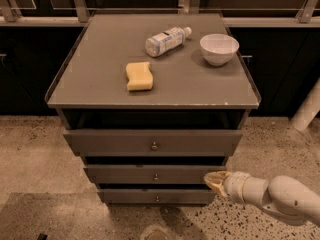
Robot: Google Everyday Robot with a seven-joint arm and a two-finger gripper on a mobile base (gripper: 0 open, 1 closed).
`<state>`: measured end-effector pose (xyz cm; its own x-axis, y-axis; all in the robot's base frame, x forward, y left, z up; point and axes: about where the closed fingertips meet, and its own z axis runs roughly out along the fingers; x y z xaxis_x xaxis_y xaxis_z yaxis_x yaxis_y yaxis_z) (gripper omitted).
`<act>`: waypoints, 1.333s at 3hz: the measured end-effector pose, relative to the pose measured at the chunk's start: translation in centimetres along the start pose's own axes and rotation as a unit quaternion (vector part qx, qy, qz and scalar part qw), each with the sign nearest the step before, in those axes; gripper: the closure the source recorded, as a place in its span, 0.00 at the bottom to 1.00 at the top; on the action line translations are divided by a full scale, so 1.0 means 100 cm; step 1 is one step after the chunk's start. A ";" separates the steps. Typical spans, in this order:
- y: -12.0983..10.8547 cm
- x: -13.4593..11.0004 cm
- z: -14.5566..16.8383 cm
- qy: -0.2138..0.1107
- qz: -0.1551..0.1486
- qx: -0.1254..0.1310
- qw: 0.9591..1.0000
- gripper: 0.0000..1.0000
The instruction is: Open middle drawer
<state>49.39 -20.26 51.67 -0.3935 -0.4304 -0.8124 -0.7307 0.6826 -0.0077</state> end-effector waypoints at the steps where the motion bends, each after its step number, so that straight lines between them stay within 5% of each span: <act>1: -0.017 0.016 0.037 -0.008 0.009 -0.007 1.000 1.00; 4: -0.047 0.020 0.066 -0.026 0.017 0.020 0.999 1.00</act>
Offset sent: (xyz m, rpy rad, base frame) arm 0.0493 0.0023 -0.0468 0.0355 0.0073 0.0192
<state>55.72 -20.41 46.18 -0.3872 -0.3770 -0.8414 -0.6945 0.7195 -0.0028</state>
